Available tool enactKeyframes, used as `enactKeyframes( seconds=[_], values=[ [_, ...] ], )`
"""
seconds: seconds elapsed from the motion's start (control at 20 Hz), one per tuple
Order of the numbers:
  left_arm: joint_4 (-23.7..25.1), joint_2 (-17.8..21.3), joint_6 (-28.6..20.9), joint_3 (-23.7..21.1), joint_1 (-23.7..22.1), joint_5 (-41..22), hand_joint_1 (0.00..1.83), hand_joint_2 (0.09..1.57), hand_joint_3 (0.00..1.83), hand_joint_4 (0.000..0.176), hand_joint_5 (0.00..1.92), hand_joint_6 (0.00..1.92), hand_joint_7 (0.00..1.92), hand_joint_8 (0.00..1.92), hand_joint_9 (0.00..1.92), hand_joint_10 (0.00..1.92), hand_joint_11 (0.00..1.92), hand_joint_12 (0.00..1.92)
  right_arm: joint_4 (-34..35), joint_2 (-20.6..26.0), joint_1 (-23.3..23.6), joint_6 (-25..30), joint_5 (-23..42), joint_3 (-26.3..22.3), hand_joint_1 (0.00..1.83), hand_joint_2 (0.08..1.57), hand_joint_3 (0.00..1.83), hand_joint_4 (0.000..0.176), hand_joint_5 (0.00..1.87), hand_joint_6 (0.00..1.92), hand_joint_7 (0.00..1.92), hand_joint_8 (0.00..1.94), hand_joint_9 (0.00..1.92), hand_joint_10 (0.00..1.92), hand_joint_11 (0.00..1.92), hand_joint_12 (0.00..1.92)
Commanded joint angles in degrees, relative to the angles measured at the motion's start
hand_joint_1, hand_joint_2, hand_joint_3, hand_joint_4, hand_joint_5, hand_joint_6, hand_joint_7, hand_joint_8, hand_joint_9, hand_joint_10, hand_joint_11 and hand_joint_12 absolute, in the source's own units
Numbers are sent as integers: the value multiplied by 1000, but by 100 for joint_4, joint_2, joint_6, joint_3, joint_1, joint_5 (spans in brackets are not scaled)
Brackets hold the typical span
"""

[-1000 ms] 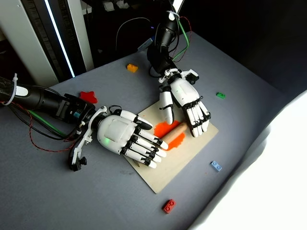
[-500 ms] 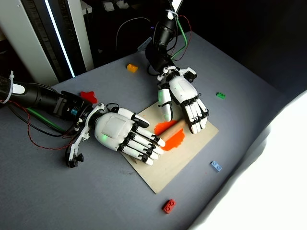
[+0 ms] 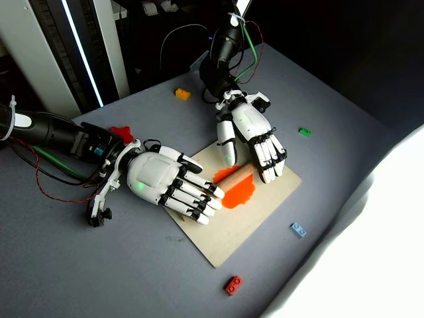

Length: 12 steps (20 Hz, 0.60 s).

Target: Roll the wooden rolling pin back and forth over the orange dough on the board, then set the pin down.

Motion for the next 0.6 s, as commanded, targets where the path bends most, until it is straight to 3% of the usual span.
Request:
enactKeyframes(
  seconds=[0.0,0.2,0.55],
  values=[
    [-68,-19,-77,-46,105,88,0,1438,1,0,274,1,300,0,282,0,0,773,-23,-51,-114,-21,-317,-55,0,1460,3,0,41,689,395,7,28,700,0,802],
    [3,9,-126,-97,172,55,0,1433,0,0,252,0,288,0,264,0,0,763,-49,-35,-131,-21,-305,-65,0,1461,3,0,31,693,376,3,10,714,0,770],
    [123,74,-183,-230,267,8,0,1437,0,0,277,5,317,5,286,6,0,772,-152,15,-167,-7,-285,-96,0,1466,3,0,36,714,395,9,27,728,0,872]
  ],
)
